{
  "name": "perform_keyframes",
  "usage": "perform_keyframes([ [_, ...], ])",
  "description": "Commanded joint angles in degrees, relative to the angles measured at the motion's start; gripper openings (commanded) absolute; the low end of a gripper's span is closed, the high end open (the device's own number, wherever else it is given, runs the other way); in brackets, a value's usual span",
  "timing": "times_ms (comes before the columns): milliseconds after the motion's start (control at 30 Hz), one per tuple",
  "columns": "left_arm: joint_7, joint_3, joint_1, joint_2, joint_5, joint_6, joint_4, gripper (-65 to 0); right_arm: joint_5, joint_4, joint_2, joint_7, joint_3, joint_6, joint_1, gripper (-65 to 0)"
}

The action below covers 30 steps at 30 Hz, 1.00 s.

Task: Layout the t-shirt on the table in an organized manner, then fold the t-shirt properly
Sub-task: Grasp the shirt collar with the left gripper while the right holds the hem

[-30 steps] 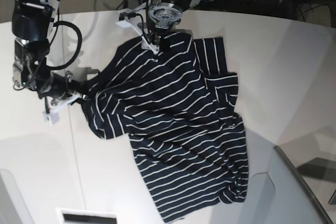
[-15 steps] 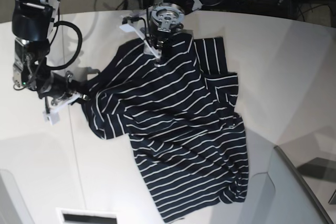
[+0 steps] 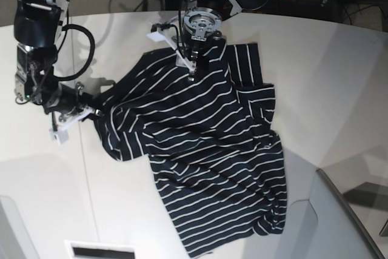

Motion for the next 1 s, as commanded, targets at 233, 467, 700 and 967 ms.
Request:
perform_keyframes([
  [233,-0.1,0.6,-0.3,0.7,0.1,0.5,4.7,-32.3,-1.5,0.3,0.4,-0.7,0.1,-0.9,0.8,-64.8],
  [467,-0.5,0.7,1.4,2.0,-0.1,0.2,4.8,-32.3,-1.5,0.3,0.4,-0.7,0.1,-0.9,1.1,-64.8],
  [700,-0.5,0.8,2.4,2.3,-0.1,-1.0,4.6,-32.4,-1.5,0.3,0.4,-0.7,0.1,-1.0,1.1,-64.8],
  [967,-4.1,0.2,2.3,3.0,0.1,-1.0,-2.3,-32.4,-1.5,0.3,0.4,-0.7,0.1,-1.0,1.0,-64.8],
])
